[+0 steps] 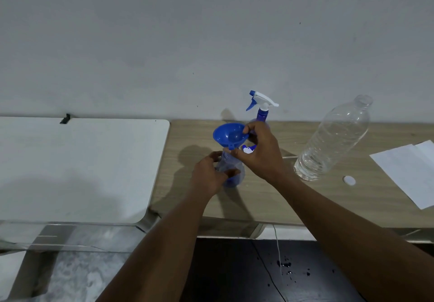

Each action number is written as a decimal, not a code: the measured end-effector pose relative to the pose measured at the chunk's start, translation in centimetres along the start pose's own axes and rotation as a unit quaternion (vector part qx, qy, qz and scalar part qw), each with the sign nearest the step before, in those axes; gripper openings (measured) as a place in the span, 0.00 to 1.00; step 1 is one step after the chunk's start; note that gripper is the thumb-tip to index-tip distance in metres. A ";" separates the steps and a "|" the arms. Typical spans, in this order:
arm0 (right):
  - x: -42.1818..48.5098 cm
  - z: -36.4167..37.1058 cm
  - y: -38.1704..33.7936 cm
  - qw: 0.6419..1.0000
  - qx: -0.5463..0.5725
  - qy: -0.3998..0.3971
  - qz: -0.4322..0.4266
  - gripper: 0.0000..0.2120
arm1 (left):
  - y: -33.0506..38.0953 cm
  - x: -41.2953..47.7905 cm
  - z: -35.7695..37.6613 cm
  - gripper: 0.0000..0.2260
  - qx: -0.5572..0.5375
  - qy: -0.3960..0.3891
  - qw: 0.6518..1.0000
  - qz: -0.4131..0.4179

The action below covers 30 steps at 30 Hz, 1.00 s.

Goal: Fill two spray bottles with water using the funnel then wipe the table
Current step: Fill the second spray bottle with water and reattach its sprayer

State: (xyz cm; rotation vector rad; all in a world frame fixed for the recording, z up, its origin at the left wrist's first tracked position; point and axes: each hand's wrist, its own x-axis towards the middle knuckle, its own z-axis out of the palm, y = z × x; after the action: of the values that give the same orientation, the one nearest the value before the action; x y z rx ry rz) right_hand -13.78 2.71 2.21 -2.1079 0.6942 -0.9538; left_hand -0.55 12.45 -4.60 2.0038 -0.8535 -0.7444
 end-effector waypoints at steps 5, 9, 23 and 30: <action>-1.1 -0.3 0.7 0.999 -0.033 -0.005 -0.015 0.24 | -0.1 -0.1 0.1 0.28 -0.007 0.004 1.000 0.015; -1.3 -0.6 0.4 0.999 -0.030 -0.023 0.008 0.32 | 0.0 -0.1 0.1 0.26 0.002 0.006 1.000 0.017; -6.2 -4.7 3.1 0.983 0.009 0.085 0.161 0.42 | 1.5 -0.7 1.5 0.30 0.025 0.002 0.999 0.035; -7.3 -8.3 5.4 0.909 -0.077 0.357 0.201 0.35 | 2.5 -0.9 3.2 0.32 0.013 -0.024 0.998 0.059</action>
State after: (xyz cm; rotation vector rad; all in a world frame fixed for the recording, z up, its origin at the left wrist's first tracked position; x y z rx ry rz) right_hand -25.59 1.43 -1.02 -1.5977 1.5419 -1.4642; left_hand -4.18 10.63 -3.85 1.9473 -1.0054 -0.7205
